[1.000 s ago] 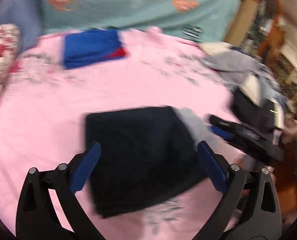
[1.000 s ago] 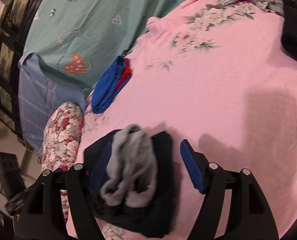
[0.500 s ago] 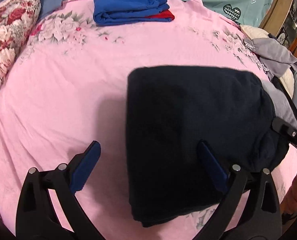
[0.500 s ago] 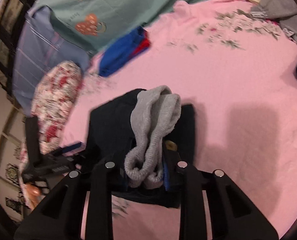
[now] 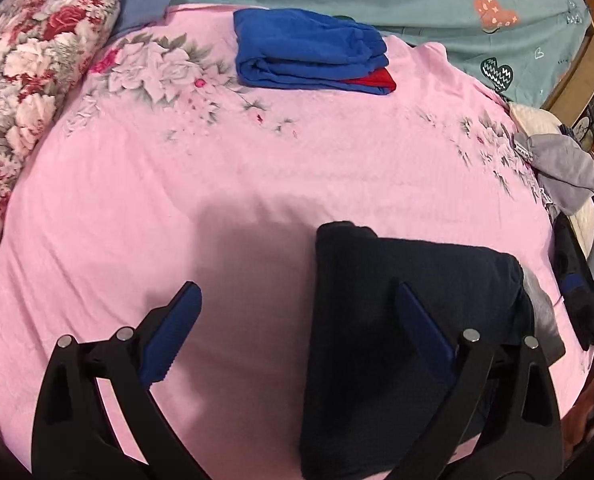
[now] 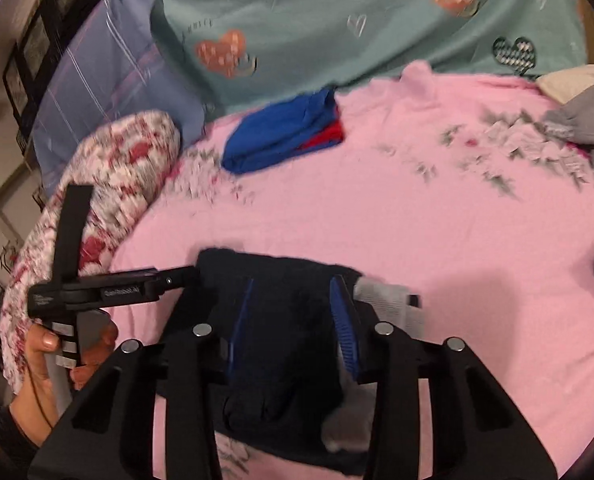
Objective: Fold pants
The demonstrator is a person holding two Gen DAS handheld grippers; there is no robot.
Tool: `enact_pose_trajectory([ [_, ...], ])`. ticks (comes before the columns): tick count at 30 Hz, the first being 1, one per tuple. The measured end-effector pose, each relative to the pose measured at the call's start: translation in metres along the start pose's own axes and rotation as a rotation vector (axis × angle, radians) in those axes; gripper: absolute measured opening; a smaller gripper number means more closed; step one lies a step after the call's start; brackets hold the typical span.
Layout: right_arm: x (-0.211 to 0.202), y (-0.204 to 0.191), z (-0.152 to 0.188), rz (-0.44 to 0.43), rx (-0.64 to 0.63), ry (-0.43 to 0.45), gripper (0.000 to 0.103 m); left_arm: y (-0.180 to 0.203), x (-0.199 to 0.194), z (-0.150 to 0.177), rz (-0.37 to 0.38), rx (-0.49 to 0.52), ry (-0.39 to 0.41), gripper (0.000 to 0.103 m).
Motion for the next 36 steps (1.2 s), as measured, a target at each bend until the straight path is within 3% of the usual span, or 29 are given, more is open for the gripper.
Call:
enact_pose_trajectory([
  [3, 0.037, 0.028, 0.008, 0.055, 0.073, -0.077, 0.032, 0.006, 0.019, -0.001, -0.006, 0.011, -0.024, 0.1],
  [6, 0.038, 0.053, 0.011, -0.009, 0.191, -0.061, 0.009, 0.001, 0.042, 0.0, -0.015, -0.012, -0.076, 0.101],
  [7, 0.036, 0.057, 0.011, -0.033, 0.224, -0.063, 0.009, 0.0, 0.047, 0.0, -0.008, -0.023, -0.091, 0.101],
  [10, 0.018, 0.054, 0.011, -0.1, 0.272, -0.064, 0.018, -0.002, 0.044, 0.0, 0.012, -0.049, -0.112, 0.101],
  [11, 0.004, 0.05, 0.012, -0.106, 0.263, -0.054, 0.031, -0.001, 0.039, 0.0, 0.009, -0.038, -0.105, 0.101],
  [12, -0.008, 0.05, 0.013, -0.109, 0.26, -0.038, 0.054, -0.002, 0.032, 0.002, 0.002, -0.025, -0.096, 0.101],
  [14, -0.035, 0.054, 0.016, -0.103, 0.259, 0.013, 0.079, -0.004, 0.02, 0.009, -0.012, -0.006, -0.094, 0.101],
  [17, -0.047, 0.063, 0.026, -0.066, 0.237, -0.008, 0.081, 0.0, 0.007, 0.025, 0.035, 0.015, -0.11, 0.101],
  [19, -0.037, 0.073, 0.042, -0.036, 0.26, -0.083, 0.081, 0.004, 0.006, 0.036, 0.065, 0.033, -0.141, 0.101],
  [22, -0.014, 0.072, 0.059, -0.076, 0.298, -0.155, 0.081, 0.017, 0.017, 0.052, 0.133, 0.034, -0.223, 0.101],
  [25, 0.009, 0.058, 0.066, -0.137, 0.306, -0.208, 0.081, 0.025, 0.026, 0.06, 0.153, 0.023, -0.259, 0.098],
  [26, 0.016, 0.052, 0.065, -0.135, 0.296, -0.2, 0.08, 0.031, 0.027, 0.06, 0.154, 0.047, -0.25, 0.095],
  [27, 0.021, 0.045, 0.064, -0.134, 0.274, -0.207, 0.078, 0.037, 0.027, 0.06, 0.158, 0.068, -0.251, 0.085],
  [28, 0.025, 0.04, 0.061, -0.114, 0.25, -0.206, 0.074, 0.045, 0.026, 0.06, 0.16, 0.088, -0.246, 0.069],
  [29, 0.029, 0.036, 0.06, -0.078, 0.235, -0.21, 0.06, 0.05, 0.025, 0.059, 0.159, 0.101, -0.246, 0.065],
  [31, 0.029, 0.032, 0.056, -0.056, 0.216, -0.205, 0.044, 0.057, 0.021, 0.056, 0.136, 0.138, -0.219, 0.042],
  [33, 0.02, 0.024, 0.046, -0.061, 0.19, -0.184, 0.035, 0.062, 0.012, 0.053, 0.124, 0.156, -0.186, 0.031],
  [36, 0.001, 0.004, 0.019, -0.086, 0.122, -0.129, 0.034, 0.071, -0.017, 0.042, 0.17, 0.178, -0.106, 0.026],
])
Point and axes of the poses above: each gripper's, at about its wrist camera, not at the fingertips, and x roughly the way its jaws point, y to its right, z to its underside, the point moved 8 cm from there along x, roughly the way its jaws point
